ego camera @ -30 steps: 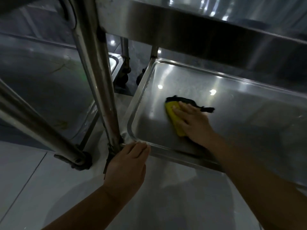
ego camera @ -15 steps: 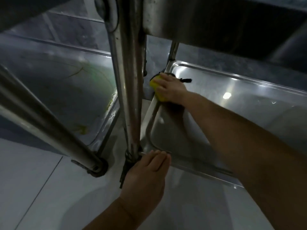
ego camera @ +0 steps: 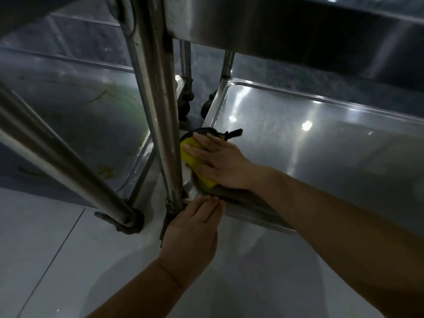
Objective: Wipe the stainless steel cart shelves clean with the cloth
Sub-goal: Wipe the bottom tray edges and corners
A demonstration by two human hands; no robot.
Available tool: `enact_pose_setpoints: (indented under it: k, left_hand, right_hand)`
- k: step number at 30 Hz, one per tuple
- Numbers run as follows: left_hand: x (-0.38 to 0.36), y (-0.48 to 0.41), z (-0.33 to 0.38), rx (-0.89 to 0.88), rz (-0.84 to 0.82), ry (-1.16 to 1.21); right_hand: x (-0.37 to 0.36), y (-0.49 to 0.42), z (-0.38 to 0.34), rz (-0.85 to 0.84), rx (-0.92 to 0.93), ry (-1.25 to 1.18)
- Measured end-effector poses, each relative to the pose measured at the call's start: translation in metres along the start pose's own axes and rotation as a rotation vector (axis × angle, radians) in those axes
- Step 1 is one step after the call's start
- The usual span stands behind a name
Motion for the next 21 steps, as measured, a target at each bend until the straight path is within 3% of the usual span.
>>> enact_pose_setpoints:
  k: [3, 11, 14, 18, 21]
  left_hand:
    - [0.004, 0.003, 0.001, -0.014, 0.009, -0.035]
    - [0.016, 0.004, 0.009, 0.027, -0.023, -0.044]
    - [0.016, 0.005, 0.014, 0.044, -0.022, -0.050]
    - [0.015, 0.005, 0.018, 0.032, 0.012, -0.076]
    - [0.012, 0.007, 0.016, 0.013, 0.040, -0.083]
  right_hand:
    - [0.010, 0.023, 0.003, 0.012, -0.050, -0.019]
    - [0.044, 0.137, 0.138, 0.126, -0.755, -0.041]
    - [0.045, 0.173, 0.149, 0.157, -0.927, -0.078]
    - [0.037, 0.155, 0.112, 0.179, -0.893, -0.050]
    - [0.017, 0.125, 0.057, 0.142, -0.571, 0.014]
Point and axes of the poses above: each hand's wrist, its own y-axis away from the middle knuckle, its own x-axis out of the back of the hand, z = x × y, the point moved 3 cm from there along -y, towards the middle knuckle, and after that the axes turned 8 degrees about x, right-handed, at the moved point
